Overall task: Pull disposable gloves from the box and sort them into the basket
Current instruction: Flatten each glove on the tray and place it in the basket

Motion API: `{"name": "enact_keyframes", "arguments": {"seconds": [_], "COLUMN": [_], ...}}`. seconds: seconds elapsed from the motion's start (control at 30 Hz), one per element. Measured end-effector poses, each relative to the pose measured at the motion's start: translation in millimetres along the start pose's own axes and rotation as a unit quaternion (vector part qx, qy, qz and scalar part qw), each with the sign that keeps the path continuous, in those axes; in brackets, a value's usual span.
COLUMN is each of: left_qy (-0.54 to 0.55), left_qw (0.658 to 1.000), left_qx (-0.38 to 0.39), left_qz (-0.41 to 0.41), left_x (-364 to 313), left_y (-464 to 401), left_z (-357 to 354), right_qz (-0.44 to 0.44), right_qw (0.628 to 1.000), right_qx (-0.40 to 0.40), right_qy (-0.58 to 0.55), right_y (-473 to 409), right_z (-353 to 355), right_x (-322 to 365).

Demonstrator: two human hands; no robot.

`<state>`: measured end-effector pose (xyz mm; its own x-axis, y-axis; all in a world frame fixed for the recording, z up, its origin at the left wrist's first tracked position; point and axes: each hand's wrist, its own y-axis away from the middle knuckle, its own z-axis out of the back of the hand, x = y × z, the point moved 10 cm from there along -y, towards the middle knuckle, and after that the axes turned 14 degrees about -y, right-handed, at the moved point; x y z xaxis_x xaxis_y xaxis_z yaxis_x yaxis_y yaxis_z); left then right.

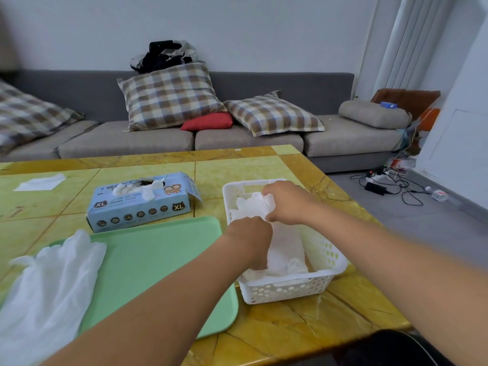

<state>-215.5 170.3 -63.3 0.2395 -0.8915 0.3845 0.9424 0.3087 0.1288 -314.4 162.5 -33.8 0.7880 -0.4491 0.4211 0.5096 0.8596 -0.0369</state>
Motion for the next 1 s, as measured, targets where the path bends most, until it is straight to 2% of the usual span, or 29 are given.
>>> {"name": "enact_keyframes", "arguments": {"seconds": [0.07, 0.13, 0.2, 0.27, 0.4, 0.5, 0.57, 0.63, 0.7, 0.77, 0.83, 1.0], "left_qy": [-0.047, -0.061, -0.058, -0.062, -0.066, 0.044, 0.148, 0.226, 0.253, 0.258, 0.252, 0.280], "left_qw": [0.999, 0.998, 0.998, 0.995, 0.996, 0.999, 0.985, 0.958, 0.944, 0.943, 0.941, 0.923], "left_qx": [-0.022, -0.013, 0.038, 0.073, 0.056, 0.005, -0.092, -0.171, -0.183, -0.141, -0.105, -0.071], "left_qz": [0.012, 0.015, 0.013, -0.001, -0.024, -0.031, -0.006, 0.046, 0.104, 0.158, 0.199, 0.253], "left_x": [8, 15, 17, 13, 6, 25, 68, 126, 181, 225, 253, 295], "left_y": [-1, -4, -7, -11, -11, 9, 33, 69, 104, 142, 178, 250], "left_z": [7, 8, -3, -16, -17, 8, 33, 40, 19, -24, -65, -129], "right_qz": [0.047, 0.048, 0.013, -0.017, -0.061, -0.064, -0.042, 0.034, 0.144, 0.202, 0.221, 0.285], "right_qw": [0.997, 0.998, 0.989, 0.975, 0.957, 0.956, 0.970, 0.987, 0.988, 0.969, 0.946, 0.917], "right_qx": [-0.053, 0.011, 0.127, 0.195, 0.255, 0.252, 0.179, 0.082, 0.044, 0.130, 0.215, 0.263], "right_qy": [0.008, 0.045, 0.069, 0.106, 0.124, 0.138, 0.159, 0.131, 0.045, -0.059, -0.096, -0.094], "right_y": [22, 38, 45, 48, 47, 46, 40, 37, 43, 55, 62, 70], "right_z": [17, 5, -26, -49, -63, -41, -8, 18, 16, -31, -92, -194], "right_x": [16, 19, 7, -4, -10, 10, 41, 93, 159, 222, 264, 333]}}
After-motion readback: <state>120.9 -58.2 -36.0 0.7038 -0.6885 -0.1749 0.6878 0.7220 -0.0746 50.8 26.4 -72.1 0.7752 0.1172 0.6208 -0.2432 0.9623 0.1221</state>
